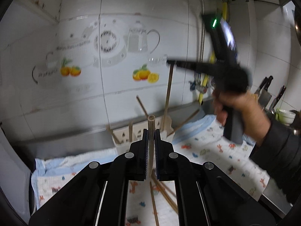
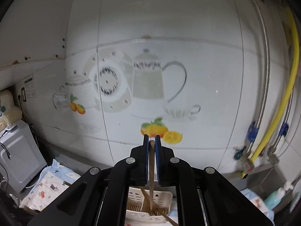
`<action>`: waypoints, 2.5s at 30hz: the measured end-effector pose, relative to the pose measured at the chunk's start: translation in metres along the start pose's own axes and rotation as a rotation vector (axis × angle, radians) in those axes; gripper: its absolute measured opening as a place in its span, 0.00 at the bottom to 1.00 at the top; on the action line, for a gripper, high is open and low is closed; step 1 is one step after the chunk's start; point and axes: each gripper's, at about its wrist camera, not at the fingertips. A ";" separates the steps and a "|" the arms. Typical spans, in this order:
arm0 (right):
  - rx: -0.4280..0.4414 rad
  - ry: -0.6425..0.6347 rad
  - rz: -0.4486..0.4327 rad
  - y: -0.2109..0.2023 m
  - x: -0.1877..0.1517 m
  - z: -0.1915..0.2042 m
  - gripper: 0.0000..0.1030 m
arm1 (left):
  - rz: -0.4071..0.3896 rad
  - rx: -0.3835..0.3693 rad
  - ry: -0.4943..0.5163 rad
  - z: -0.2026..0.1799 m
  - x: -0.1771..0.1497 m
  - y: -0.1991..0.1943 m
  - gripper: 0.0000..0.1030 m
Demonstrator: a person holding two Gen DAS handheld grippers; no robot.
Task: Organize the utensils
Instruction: 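Drop the chopstick into the holder and open the right gripper, then insert the chopstick into the holder and open the left gripper, then move both open grippers back to the chopsticks on the blanket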
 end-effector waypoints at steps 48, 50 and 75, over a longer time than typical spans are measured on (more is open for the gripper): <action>0.086 -0.088 0.129 -0.063 -0.112 -0.015 0.30 | -0.015 0.131 -0.085 0.051 0.044 0.080 0.07; 0.087 -0.090 0.148 -0.071 -0.126 -0.016 0.30 | -0.022 0.134 -0.077 0.049 0.044 0.073 0.07; 0.043 0.021 0.434 -0.123 -0.307 -0.018 0.29 | 0.175 0.042 -0.187 0.001 -0.142 -0.029 0.09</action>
Point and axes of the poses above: each gripper's, at about its wrist camera, not at the fingertips, and y roughly the way its jaws point, z to its left, x to its top, and after that the axes turned 14 degrees about y, right-handed
